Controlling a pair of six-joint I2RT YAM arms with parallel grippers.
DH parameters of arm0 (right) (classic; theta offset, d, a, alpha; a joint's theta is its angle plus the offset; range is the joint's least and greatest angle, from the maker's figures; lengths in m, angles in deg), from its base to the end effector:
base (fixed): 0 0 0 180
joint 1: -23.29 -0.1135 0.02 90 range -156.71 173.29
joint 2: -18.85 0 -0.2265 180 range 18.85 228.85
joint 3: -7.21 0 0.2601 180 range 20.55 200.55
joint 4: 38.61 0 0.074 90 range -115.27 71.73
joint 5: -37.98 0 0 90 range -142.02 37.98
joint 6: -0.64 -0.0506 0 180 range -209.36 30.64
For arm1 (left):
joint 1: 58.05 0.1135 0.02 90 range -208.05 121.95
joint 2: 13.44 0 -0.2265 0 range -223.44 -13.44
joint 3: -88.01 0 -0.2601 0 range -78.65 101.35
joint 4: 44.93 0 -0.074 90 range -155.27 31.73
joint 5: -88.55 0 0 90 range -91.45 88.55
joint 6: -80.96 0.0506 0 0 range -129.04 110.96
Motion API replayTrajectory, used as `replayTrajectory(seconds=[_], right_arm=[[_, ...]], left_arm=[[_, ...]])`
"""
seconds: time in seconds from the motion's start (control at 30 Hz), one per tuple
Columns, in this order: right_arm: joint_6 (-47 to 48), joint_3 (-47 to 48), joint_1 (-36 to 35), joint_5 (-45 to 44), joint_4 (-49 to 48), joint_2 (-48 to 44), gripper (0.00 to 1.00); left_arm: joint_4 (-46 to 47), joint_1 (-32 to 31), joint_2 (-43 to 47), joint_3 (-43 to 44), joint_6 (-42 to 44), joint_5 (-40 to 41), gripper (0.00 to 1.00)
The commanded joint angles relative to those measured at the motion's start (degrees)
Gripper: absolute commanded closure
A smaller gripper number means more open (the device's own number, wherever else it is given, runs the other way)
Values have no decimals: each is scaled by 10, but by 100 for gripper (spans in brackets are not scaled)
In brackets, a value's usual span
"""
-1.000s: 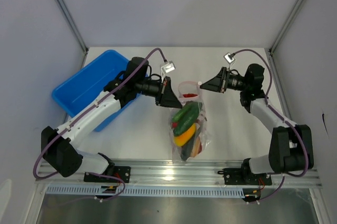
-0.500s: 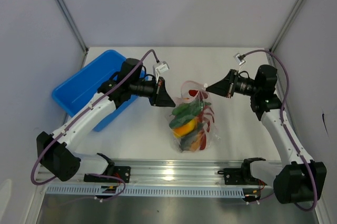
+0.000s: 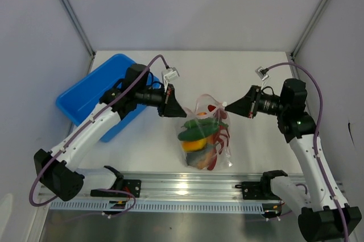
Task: Place the food in the zip-top bag and seal the zipper
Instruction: Adjust the zipper food storage bag at the center of the board.
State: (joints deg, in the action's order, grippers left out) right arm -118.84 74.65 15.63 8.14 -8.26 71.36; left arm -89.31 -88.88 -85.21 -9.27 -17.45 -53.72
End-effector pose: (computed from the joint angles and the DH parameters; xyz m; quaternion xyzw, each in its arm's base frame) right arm 0.2212 0.0740 0.3339 -0.1679 0.7335 0.5449 0.3700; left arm 0.2303 -0.1841 0.3202 0.3584 0.7349 -0.5082 0.2705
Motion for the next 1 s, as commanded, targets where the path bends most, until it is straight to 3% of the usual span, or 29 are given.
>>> replayTrajectory(seconds=[0.0,0.17,0.37,0.57,0.83,0.97], right_arm=[[22,59,-14,-5,82,-42,100],[35,89,-20,-14,181,-81,100],[21,41,-32,-52,185,-124,100],[35,-8,-49,-102,175,-126,100],[69,-11,-77,-121,212,-134,100],[59,-30,-80,-138,182,-131,94]], left_arm=[[5,6,8,40,33,14,99],[-7,5,-17,89,43,3,99],[16,5,-22,114,23,-41,100],[33,5,9,102,10,-27,99],[172,4,39,69,-80,-33,99],[200,2,32,72,-122,-36,99]])
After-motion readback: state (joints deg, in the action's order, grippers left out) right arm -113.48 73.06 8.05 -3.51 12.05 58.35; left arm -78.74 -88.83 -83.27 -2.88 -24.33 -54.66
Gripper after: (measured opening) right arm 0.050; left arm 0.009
